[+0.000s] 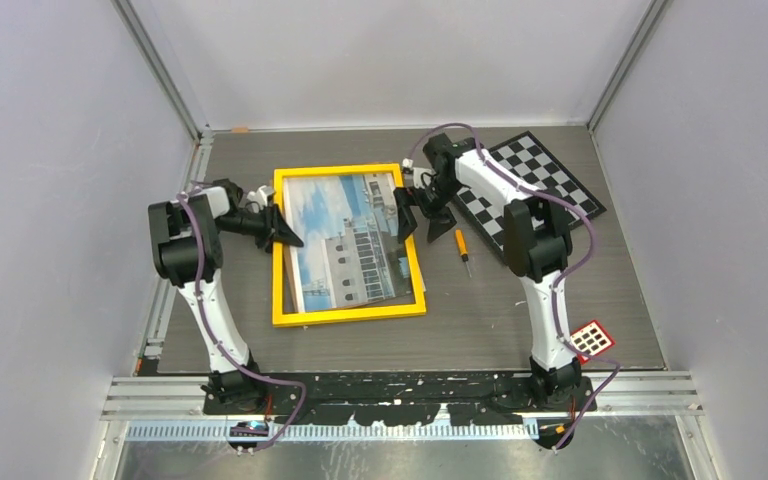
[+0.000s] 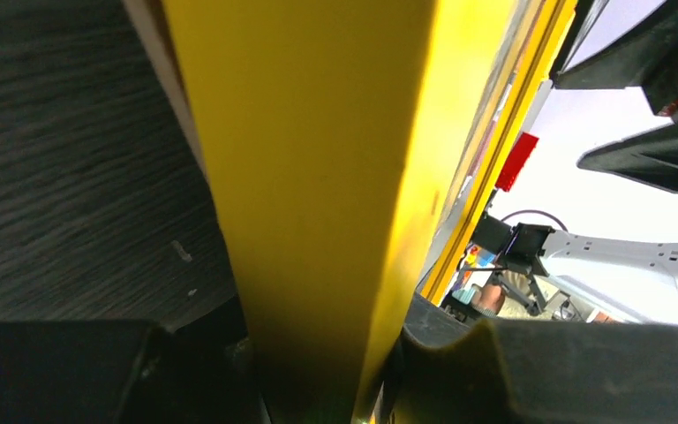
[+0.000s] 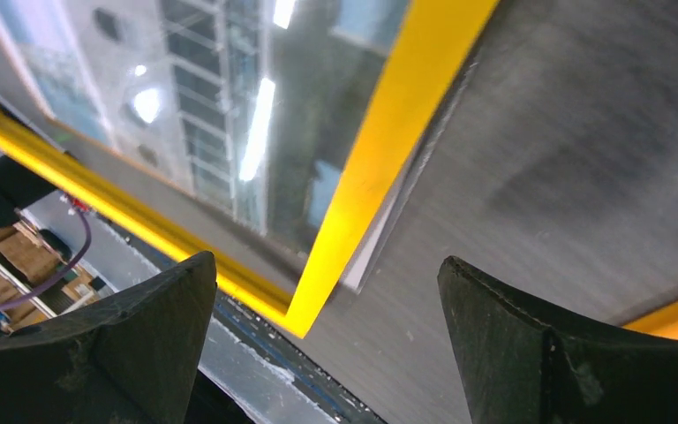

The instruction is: Take the photo out of the frame

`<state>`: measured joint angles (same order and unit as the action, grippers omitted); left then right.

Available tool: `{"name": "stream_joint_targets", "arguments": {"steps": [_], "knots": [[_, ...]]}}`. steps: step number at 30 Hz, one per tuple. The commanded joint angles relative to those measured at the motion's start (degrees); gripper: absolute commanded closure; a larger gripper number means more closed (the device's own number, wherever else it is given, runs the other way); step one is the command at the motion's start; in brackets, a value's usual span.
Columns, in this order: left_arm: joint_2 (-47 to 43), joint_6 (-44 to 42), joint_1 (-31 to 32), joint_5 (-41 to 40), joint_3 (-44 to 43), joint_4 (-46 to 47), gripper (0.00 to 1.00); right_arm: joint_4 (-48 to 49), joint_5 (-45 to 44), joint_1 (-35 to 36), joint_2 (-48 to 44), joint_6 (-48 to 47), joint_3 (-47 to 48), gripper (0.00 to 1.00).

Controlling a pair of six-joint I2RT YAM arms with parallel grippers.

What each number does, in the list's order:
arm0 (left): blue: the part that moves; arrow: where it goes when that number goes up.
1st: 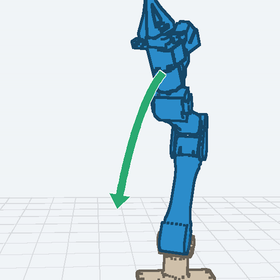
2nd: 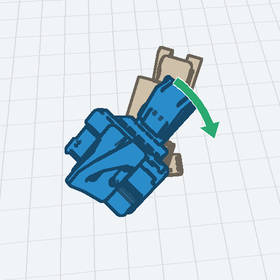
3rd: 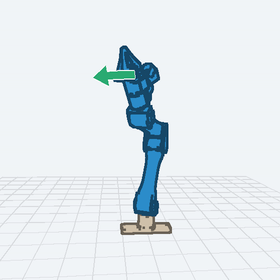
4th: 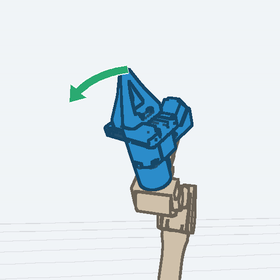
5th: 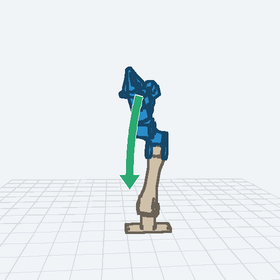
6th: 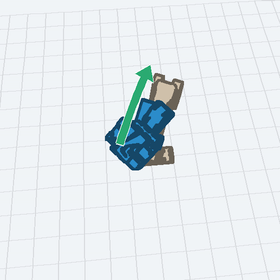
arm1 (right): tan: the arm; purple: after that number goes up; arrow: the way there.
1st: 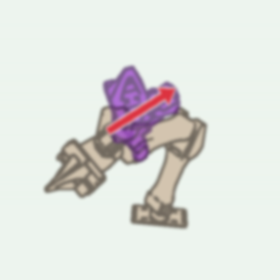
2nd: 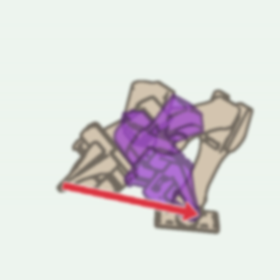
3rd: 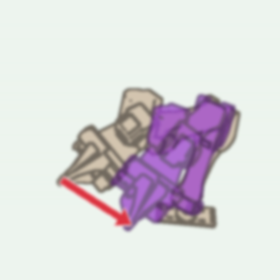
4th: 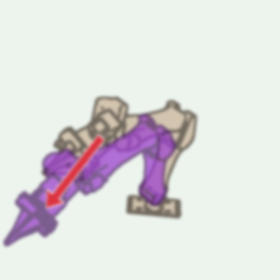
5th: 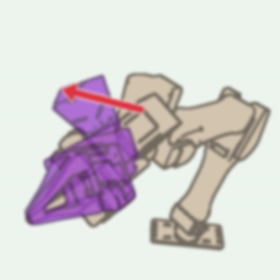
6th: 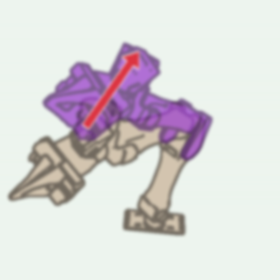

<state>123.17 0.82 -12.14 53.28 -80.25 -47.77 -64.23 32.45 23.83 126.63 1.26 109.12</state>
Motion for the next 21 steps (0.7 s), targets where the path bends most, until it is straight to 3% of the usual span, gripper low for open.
{"name": "stream_joint_targets", "arguments": {"steps": [1, 11, 21], "knots": [[-4.2, 9.7, -0.7, -10.1, 3.2, 5.6, 0.74, 3.2, -2.3, -0.8, 3.4, 1.9, 2.6, 0.02], [-10.3, 12.8, -0.8, -20.5, 5.8, 7.5, 0.25, 6.9, -3.1, -1.0, 7.0, 1.8, -0.3, 0.14], [-14.0, 17.1, -1.0, -26.2, 9.2, 13.8, 0.1, 7.9, 1.9, -0.4, 9.4, 3.4, -2.6, 0.25]]}}
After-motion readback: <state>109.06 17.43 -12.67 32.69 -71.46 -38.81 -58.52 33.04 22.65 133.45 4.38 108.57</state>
